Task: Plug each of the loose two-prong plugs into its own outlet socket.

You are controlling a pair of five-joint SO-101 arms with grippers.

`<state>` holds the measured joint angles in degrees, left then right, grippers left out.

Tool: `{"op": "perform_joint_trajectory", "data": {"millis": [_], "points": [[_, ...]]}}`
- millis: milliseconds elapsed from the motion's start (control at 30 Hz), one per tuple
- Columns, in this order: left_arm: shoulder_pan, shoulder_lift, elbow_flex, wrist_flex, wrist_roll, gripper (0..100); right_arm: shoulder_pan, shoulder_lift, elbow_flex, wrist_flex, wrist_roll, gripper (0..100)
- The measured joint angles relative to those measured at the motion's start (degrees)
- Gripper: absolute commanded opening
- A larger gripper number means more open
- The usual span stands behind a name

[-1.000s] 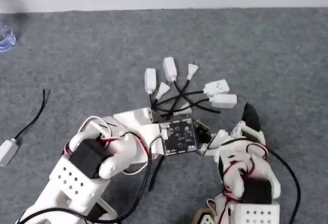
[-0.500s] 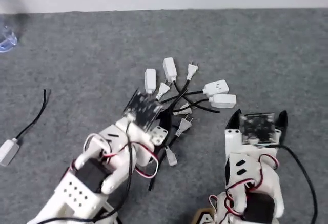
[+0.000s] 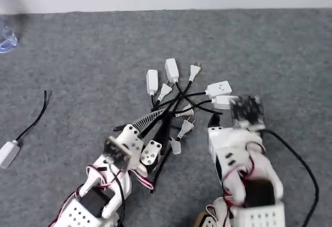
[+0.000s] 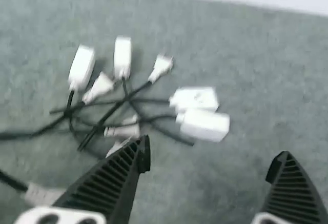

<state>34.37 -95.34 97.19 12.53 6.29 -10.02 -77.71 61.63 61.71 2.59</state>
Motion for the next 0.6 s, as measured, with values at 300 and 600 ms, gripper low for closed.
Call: {"op": "perform_joint_trajectory", "data": {"millis": [300, 600], "points": [[-4.40, -5.54, 0.00, 3.08, 11.52, 1, -13.98, 20.57, -24.70, 17.67, 9.76, 36.0], [-11.43, -5.54, 0.00, 3.25, 21.63, 1, -29.10, 18.46, -29.98, 24.00, 12.40, 36.0]]}}
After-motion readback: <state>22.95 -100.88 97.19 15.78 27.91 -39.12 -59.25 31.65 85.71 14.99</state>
